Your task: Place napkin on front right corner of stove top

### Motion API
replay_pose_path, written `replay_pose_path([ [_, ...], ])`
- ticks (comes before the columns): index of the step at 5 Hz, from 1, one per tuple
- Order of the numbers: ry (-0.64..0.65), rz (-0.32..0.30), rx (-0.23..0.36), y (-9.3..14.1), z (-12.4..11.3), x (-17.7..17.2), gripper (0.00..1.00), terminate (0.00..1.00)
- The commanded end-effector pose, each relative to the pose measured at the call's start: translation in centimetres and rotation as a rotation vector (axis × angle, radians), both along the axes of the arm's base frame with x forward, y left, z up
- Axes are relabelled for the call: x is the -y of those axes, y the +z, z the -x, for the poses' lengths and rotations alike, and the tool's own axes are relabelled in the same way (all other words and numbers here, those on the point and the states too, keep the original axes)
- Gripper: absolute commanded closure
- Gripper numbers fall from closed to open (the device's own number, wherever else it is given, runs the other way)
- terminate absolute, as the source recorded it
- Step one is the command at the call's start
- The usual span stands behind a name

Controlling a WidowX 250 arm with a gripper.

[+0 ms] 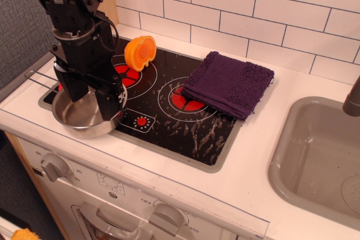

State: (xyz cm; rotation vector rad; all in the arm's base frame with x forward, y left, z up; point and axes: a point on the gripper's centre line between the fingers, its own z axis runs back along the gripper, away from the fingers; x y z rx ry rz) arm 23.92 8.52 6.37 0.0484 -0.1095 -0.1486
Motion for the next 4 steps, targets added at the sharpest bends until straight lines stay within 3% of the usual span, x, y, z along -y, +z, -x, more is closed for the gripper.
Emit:
replay_pose_path([
  [1, 0.0, 0.0, 0.0, 0.0, 0.0, 0.0, 0.0, 0.0],
  [2, -0.009, 0.009, 0.009, 1.8, -2.0, 2.3, 0.0, 0.0],
  [3, -0.115, -0.03, 0.031, 3.3, -5.6, 6.2, 0.0, 0.0],
  [4, -0.122, -0.027, 0.042, 2.8, -9.6, 9.8, 0.0, 0.0],
])
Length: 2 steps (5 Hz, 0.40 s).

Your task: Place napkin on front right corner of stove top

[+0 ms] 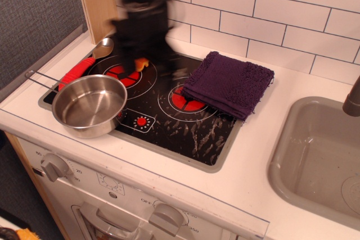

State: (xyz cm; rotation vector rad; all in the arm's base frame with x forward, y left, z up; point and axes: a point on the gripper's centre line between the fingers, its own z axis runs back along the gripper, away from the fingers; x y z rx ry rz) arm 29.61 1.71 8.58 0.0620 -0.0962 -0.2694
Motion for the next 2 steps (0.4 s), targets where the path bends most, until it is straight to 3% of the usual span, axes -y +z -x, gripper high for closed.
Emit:
replay_pose_path([
  [1, 0.036, -0.036, 0.069, -1.3, -7.5, 4.6, 0.0, 0.0],
  [2, 0.068, -0.047, 0.078, -2.2, -9.2, 4.4, 0.0, 0.0],
])
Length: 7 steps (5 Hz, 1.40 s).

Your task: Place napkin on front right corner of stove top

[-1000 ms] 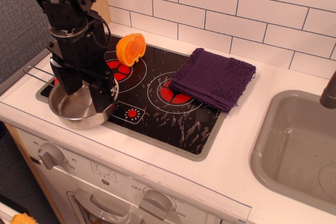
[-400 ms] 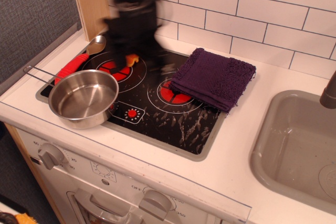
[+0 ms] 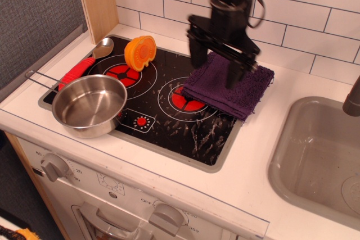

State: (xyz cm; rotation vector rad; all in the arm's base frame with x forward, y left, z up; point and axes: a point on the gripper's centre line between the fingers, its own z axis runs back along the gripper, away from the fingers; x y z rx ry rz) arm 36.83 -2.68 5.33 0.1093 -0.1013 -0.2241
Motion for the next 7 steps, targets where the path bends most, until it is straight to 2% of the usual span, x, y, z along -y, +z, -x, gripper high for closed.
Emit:
replay_pose_path([
  [1, 0.035, 0.014, 0.072, -0.1, -3.3, -0.4, 0.0, 0.0],
  [2, 0.05, 0.048, 0.075, -1.7, -3.4, -0.6, 0.0, 0.0],
  [3, 0.046, 0.067, 0.029, -4.4, -3.0, -0.7, 0.0, 0.0],
  [4, 0.005, 0.043, -0.05, -6.5, -2.2, -0.7, 0.0, 0.0],
  [5, -0.042, 0.02, -0.115, -7.4, -0.3, -0.8, 0.0, 0.0],
  [7, -0.095, -0.013, -0.193, -7.5, 7.7, -0.1, 0.0, 0.0],
])
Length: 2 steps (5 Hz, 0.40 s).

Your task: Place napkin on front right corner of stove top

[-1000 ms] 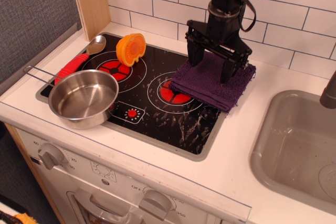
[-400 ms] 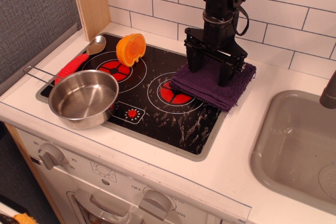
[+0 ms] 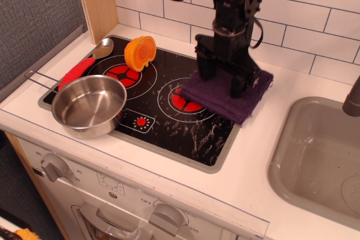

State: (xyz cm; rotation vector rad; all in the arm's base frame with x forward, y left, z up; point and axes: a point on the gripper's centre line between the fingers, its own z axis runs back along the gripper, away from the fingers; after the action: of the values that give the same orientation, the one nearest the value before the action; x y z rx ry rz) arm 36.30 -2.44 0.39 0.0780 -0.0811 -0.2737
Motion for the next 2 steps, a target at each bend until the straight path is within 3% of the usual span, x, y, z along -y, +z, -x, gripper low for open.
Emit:
replay_pose_path([
  [1, -0.033, -0.034, -0.194, -2.6, 10.8, 0.2, 0.0, 0.0],
  [2, -0.021, -0.036, -0.216, -2.6, 12.9, 0.3, 0.0, 0.0],
])
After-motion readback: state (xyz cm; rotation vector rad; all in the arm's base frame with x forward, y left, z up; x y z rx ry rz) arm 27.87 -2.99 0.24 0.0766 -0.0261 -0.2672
